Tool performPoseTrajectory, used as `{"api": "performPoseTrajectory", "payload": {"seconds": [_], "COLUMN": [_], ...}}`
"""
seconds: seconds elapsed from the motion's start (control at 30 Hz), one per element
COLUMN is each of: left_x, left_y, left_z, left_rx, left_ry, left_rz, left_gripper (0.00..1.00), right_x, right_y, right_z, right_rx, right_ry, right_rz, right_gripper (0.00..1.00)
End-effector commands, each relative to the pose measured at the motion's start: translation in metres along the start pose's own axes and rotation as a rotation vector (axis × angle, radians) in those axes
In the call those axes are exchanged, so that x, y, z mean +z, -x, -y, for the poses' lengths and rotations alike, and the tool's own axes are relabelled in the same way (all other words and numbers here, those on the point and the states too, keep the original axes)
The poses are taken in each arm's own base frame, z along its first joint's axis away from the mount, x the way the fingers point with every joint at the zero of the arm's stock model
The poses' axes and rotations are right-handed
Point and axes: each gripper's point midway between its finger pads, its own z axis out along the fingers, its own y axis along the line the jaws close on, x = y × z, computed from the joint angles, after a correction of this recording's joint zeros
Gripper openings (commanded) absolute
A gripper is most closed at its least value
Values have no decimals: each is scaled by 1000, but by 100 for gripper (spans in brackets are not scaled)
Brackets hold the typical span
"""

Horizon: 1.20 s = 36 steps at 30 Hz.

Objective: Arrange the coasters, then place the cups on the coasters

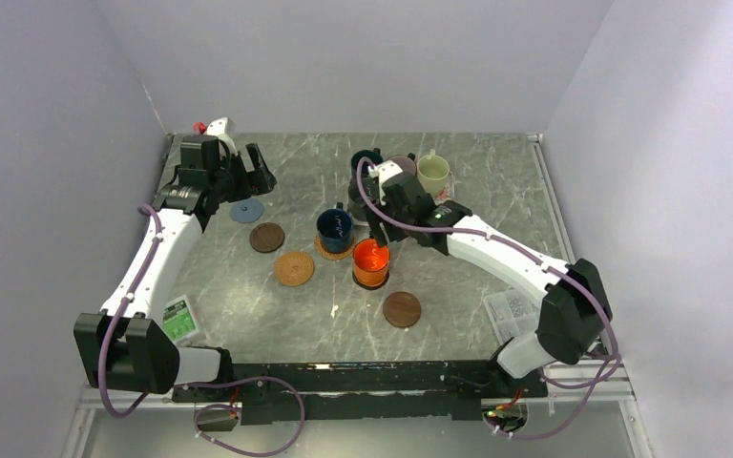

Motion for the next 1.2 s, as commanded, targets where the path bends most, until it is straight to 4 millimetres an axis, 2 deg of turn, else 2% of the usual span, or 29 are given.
{"api": "performPoseTrajectory", "payload": {"seconds": [0.0, 0.17, 0.27, 0.47, 0.6, 0.67, 0.73, 0.93, 1.03, 1.1, 1.17], "left_x": [-11, -13, -14, -15, -15, -14, -15, -16, -16, -15, -15], "left_y": [16, 18, 18, 19, 19, 19, 19, 21, 20, 19, 19], "left_z": [5, 5, 5, 5, 6, 6, 6, 6, 6, 6, 6], "left_rx": [32, 37, 37, 38, 40, 40, 39, 41, 41, 40, 39], "left_ry": [-13, -11, -11, -11, -12, -13, -13, -11, -11, -14, -14], "left_rz": [69, 78, 78, 82, 82, 78, 80, 84, 80, 77, 76], "left_gripper": [94, 94, 94, 94, 94, 94, 94, 94, 94, 94, 94], "right_x": [-26, -31, -25, -6, 19, 35, 53, 89, 104, 113, 123], "right_y": [40, 60, 66, 75, 75, 72, 67, 67, 61, 56, 49], "right_z": [29, 70, 105, 174, 209, 221, 233, 254, 266, 271, 274], "right_rx": [54, 110, 187, 312, 358, 367, 385, 395, 387, 383, 381], "right_ry": [-109, -204, -247, -339, -378, -391, -391, -378, -396, -402, -391], "right_rz": [89, 109, 109, 127, 100, 75, 46, 12, -26, -48, -69], "right_gripper": [75, 77, 77, 77, 75, 72, 62, 60, 59, 56, 49]}}
